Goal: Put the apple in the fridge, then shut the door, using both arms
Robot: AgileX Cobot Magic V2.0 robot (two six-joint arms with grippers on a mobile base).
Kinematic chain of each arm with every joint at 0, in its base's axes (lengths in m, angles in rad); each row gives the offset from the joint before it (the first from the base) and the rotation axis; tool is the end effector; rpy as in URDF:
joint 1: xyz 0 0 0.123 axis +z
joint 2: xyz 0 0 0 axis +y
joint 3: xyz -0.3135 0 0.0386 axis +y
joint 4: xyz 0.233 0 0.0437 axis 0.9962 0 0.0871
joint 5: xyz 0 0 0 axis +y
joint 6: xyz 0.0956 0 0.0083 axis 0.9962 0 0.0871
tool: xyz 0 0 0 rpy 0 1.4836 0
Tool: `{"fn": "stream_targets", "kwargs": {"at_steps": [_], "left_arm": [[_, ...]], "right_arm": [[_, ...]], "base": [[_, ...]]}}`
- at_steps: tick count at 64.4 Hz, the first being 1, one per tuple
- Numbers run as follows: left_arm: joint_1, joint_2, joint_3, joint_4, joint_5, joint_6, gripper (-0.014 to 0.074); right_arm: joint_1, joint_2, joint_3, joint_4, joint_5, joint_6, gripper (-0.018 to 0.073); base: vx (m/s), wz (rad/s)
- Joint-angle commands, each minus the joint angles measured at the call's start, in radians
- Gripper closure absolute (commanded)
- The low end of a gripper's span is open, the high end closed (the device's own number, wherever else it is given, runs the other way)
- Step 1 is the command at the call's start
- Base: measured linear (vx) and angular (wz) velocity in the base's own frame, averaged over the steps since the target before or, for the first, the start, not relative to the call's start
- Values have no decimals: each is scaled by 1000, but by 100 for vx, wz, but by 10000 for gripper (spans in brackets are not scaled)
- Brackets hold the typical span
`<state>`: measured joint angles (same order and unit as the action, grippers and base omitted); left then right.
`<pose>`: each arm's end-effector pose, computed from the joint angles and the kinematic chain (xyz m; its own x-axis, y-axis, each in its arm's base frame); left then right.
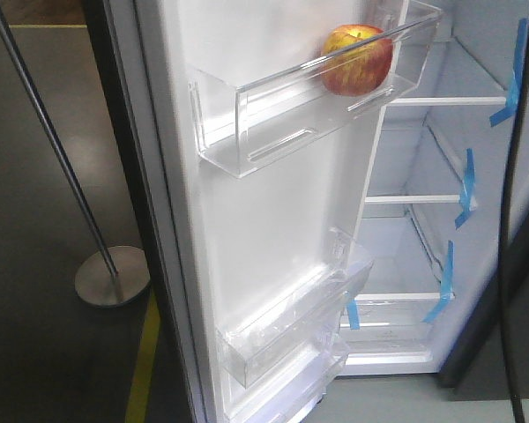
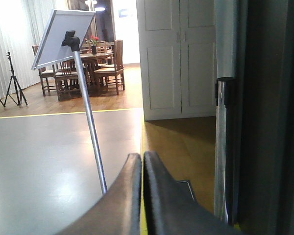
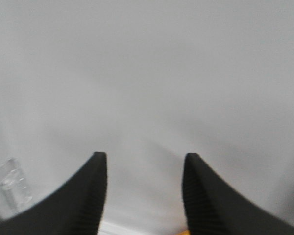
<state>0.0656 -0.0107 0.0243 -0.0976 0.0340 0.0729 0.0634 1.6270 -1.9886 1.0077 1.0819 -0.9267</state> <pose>0.0156 0.0007 0.2025 0.0412 -0.0220 -0.9989 -0.0613 0.9978 -0.0245 0.3136 0.0917 0.5359 -0.1068 -0.1955 -0.9749 -0.8083 0.5881 -0.0295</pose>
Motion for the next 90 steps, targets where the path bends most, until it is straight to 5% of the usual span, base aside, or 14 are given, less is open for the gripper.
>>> {"fn": "stream_targets", "kwargs": {"at_steps": [1,4,18,31,50,62,73,90], "left_arm": [[-6,-15,-18,-7,-77,-9,603],[-6,-15,-18,-7,-77,-9,603],[-6,-15,-18,-7,-77,-9,603],[-6,-15,-18,-13,-79,-17,603],[-6,-15,-18,-185,-79,-212,603],[-6,-15,-18,-203,-89,-230,603],[-6,-15,-25,-227,-150,-263,603],[-6,-15,-27,-365,-228,-572,603]], "right_arm": [[-6,-97,-33,-44,42,9,474],[-6,-127,-33,-92,84,13,576],[-6,-259,12,-312,163,165,564],[-6,-445,255,-450,40,228,564],[-6,-813,846,-460,-219,270,564],[-6,-1025,1151,-463,-281,278,564],[-6,-1151,1276,-463,-284,316,564],[-6,-1199,1296,-465,-280,361,564]], "base": [[0,0],[0,0],[0,0],[0,0],[0,0],[0,0],[0,0],[0,0]]}}
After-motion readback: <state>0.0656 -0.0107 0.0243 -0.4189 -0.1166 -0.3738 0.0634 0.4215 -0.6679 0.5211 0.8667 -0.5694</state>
